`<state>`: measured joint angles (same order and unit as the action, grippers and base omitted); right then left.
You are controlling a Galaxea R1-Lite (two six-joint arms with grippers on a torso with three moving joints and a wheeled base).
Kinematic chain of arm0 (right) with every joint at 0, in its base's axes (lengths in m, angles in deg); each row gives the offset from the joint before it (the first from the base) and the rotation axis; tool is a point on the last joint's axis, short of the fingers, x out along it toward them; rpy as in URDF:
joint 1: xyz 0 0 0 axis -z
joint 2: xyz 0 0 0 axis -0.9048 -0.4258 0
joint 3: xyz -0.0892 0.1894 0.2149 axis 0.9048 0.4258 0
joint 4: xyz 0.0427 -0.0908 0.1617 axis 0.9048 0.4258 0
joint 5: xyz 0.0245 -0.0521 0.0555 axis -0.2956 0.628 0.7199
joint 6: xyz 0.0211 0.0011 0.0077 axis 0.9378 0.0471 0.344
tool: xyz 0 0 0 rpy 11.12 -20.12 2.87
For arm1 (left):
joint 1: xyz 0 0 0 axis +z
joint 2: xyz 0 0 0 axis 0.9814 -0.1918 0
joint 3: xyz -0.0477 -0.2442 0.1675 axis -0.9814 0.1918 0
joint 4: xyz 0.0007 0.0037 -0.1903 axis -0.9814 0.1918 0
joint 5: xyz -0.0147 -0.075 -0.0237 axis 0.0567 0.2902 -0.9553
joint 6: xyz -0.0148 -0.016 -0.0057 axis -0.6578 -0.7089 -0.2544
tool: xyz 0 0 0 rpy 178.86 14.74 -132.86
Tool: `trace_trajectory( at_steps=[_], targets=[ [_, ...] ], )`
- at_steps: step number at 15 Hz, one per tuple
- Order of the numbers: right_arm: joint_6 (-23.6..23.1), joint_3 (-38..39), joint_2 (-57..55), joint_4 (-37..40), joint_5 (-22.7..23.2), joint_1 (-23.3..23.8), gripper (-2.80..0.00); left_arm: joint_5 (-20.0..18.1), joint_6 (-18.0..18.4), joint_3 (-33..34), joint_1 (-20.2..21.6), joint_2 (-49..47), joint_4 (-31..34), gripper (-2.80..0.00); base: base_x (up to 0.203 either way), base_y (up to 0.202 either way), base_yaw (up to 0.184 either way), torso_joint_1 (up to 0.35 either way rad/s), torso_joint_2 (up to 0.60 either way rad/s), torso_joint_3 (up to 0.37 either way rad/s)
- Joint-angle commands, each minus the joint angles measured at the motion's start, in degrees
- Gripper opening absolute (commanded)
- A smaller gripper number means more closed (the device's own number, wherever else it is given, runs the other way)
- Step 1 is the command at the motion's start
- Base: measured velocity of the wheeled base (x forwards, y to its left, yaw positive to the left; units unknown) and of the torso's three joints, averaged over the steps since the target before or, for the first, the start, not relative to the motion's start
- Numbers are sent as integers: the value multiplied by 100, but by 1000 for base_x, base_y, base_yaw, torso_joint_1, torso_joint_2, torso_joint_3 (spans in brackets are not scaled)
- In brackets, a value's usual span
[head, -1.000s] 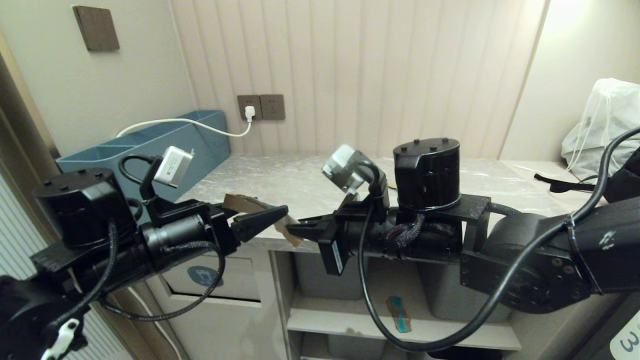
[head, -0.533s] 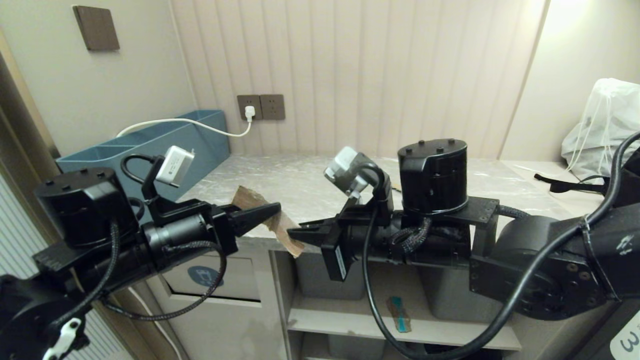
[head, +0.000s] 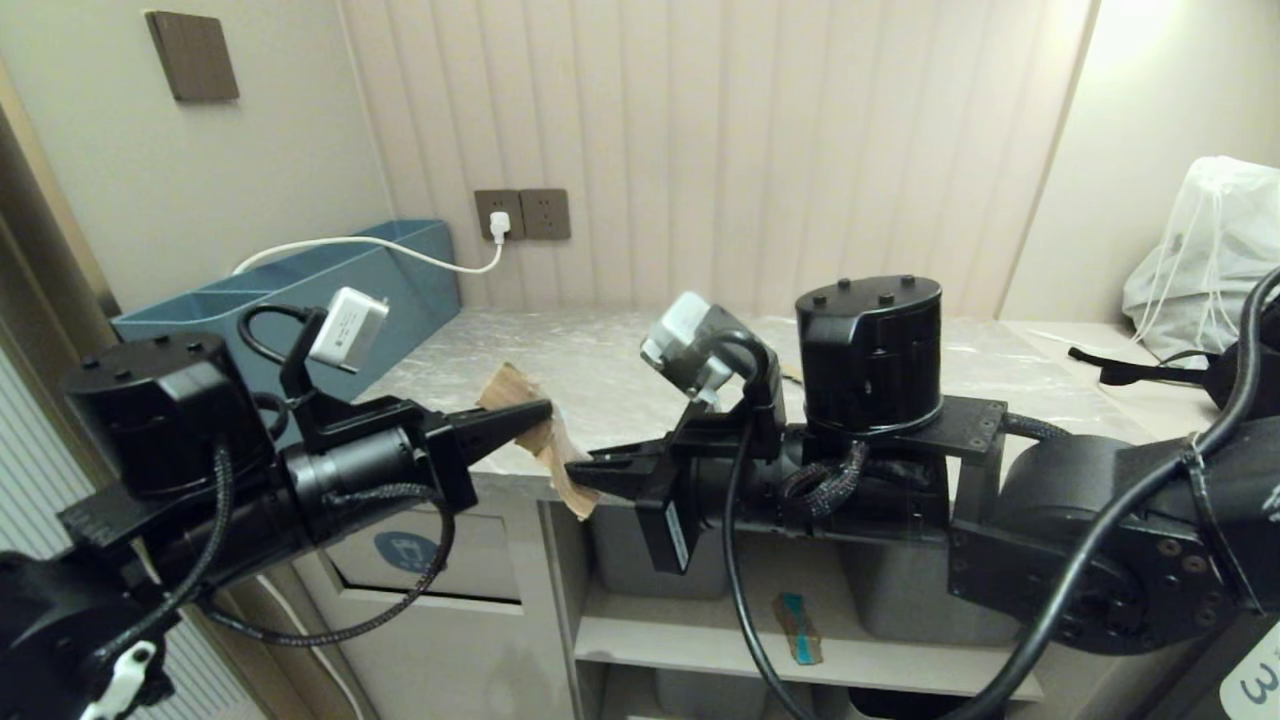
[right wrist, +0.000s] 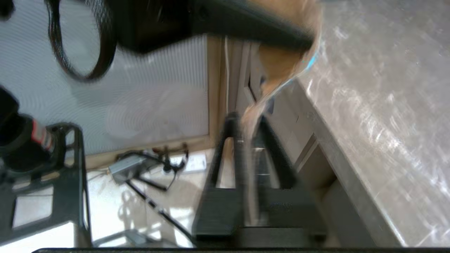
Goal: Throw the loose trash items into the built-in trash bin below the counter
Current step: Hand it to the other hand
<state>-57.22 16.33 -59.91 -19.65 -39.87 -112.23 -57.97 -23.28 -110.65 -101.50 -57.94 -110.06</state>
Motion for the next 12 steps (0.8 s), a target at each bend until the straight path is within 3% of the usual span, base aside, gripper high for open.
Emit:
trace_trajectory(
  at_steps=[1, 4, 7, 9, 12],
  targets=[
    [-126, 50, 105, 185, 14, -20, 0, 58, -16, 72, -2, 135, -38, -280, 0, 0, 0, 0, 0, 0],
    [-110, 217, 303, 188, -66, 11, 0, 337, -28, 199, 6, 188, -38, -280, 0, 0, 0, 0, 0, 0],
    [99, 583, 733, 155, -827, 282, 0, 778, -46, 485, 75, 335, -38, -280, 0, 0, 0, 0, 0, 0],
    [315, 693, 1010, 148, -1072, 896, 0, 1117, -63, 728, 474, 469, -38, -280, 0, 0, 0, 0, 0, 0],
    [356, 1088, 1925, 155, -1364, 2319, 0, 1264, -24, 1022, 1450, 956, -34, -280, 0, 0, 0, 0, 0, 0]
  ],
)
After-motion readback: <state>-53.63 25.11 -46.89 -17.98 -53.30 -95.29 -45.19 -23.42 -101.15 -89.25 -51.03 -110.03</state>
